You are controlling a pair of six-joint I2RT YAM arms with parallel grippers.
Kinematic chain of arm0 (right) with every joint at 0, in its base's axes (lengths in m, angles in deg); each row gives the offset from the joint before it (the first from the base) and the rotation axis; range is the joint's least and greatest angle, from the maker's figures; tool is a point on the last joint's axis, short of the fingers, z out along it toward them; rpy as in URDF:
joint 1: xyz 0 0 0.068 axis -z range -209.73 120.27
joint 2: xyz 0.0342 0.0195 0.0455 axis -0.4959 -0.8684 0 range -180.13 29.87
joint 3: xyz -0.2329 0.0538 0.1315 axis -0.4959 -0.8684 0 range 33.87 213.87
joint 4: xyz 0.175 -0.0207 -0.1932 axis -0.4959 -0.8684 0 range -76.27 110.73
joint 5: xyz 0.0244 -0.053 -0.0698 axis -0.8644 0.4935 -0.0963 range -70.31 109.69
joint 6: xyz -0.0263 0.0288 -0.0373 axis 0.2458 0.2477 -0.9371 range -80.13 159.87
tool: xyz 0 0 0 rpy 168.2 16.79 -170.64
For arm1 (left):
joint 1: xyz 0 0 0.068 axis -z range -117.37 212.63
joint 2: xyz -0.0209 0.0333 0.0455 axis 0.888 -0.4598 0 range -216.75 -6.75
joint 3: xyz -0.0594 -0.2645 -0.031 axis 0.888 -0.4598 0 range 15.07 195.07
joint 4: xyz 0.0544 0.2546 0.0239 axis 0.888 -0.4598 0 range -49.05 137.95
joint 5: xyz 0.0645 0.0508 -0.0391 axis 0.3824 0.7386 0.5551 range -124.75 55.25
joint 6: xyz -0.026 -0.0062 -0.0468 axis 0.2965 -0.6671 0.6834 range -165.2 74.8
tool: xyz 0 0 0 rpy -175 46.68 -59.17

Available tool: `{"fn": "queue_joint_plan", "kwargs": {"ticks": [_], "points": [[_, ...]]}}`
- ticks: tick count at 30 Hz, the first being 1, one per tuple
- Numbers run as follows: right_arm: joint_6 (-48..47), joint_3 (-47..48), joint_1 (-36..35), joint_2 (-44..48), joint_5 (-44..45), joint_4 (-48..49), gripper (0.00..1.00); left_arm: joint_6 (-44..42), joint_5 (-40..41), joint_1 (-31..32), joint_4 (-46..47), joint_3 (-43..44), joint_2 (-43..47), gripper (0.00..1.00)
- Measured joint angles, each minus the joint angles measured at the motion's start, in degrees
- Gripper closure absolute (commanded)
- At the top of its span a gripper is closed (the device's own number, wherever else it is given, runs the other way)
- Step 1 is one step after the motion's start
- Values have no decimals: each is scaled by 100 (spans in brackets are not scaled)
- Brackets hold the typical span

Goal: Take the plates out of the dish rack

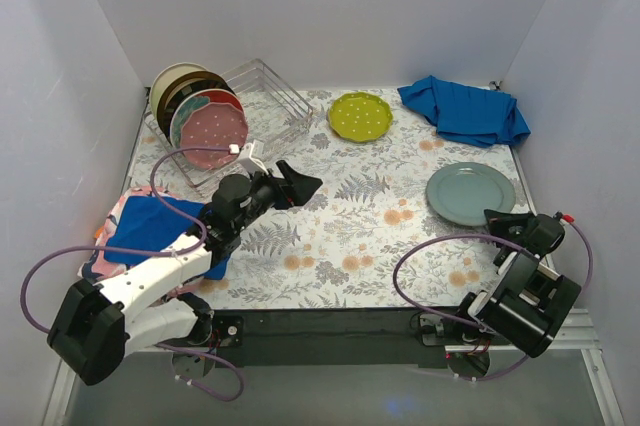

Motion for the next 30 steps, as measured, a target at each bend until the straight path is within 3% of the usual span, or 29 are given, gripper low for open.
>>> {"fn": "queue_joint_plan", "kwargs": {"ticks": [9, 16, 18, 20, 24, 30], "points": [[170, 39, 109, -599, 7, 721, 99, -103, 374, 81, 131, -175, 555, 21], [632, 39, 111, -1646, -20, 2004, 97, -146, 444, 109, 144, -175, 551, 21], [820, 42, 114, -2024, -68, 2396, 87, -149, 457, 111, 149, -184, 555, 21], [994, 59, 114, -2420, -162, 2798, 67, -155, 483, 116, 155, -201, 566, 21], [1338, 151, 114, -2946, -433, 3425, 52, -166, 514, 122, 166, -249, 592, 22], [1390, 258, 111, -2975, -522, 3495, 32, -168, 522, 136, 166, -251, 592, 22]]}}
